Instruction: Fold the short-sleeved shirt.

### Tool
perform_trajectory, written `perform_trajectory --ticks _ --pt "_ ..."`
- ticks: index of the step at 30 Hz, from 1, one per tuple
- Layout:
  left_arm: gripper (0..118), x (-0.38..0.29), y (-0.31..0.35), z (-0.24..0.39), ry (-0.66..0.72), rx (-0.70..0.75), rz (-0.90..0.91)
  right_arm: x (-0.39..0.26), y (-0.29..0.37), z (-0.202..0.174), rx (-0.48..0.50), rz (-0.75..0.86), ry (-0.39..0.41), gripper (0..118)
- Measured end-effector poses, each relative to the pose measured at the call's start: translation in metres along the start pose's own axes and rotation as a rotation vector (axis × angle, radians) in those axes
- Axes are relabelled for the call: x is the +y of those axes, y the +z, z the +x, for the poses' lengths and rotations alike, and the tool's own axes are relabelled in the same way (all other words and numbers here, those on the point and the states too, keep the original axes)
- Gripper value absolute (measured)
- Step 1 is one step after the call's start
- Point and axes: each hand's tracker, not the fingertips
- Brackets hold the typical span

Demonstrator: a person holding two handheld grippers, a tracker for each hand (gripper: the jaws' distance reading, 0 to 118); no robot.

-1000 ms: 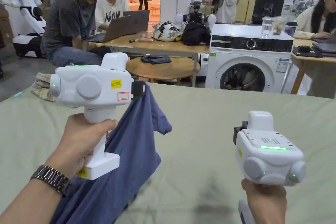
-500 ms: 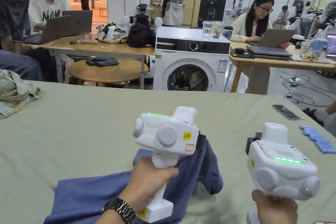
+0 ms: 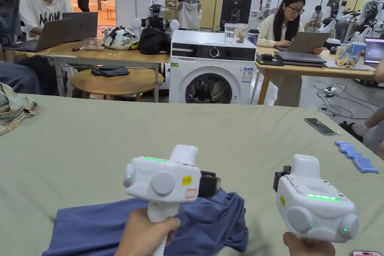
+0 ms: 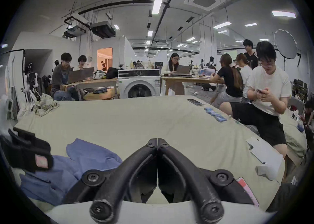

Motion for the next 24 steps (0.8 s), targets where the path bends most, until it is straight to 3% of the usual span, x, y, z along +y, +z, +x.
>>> perform_trajectory --ticks 1,2,3,5,6,14,19,24 --pt "52 -0.001 0.013 -0.009 0.017 0.024 0.035 0.002 0.002 -0.005 0.017 0.005 0.003 0" --pt "30 -0.003 0.023 -0.015 0.029 0.052 0.061 0.004 0.005 -0.011 0.027 0.012 0.001 0" --pt "17 -0.006 0.035 -0.024 0.039 0.084 0.095 0.006 0.008 -0.017 0.038 0.018 0.004 0" --pt "10 -0.009 0.053 -0.041 0.037 0.16 0.116 0.008 0.012 -0.03 0.058 0.036 0.011 0" --pt "0 -0.013 0.061 -0.048 0.035 0.213 0.124 0.009 0.009 -0.035 0.071 0.041 0.025 0" --pt "0 -0.026 0.108 -0.124 0.102 0.406 0.099 0.007 -0.002 -0.071 0.129 0.05 0.084 0" --pt "0 -0.021 0.13 -0.189 0.257 0.45 -0.037 0.007 -0.021 -0.075 0.153 0.034 0.091 0" --pt "0 -0.024 0.111 -0.227 0.315 0.467 -0.212 0.005 -0.036 -0.08 0.164 0.02 0.113 0"
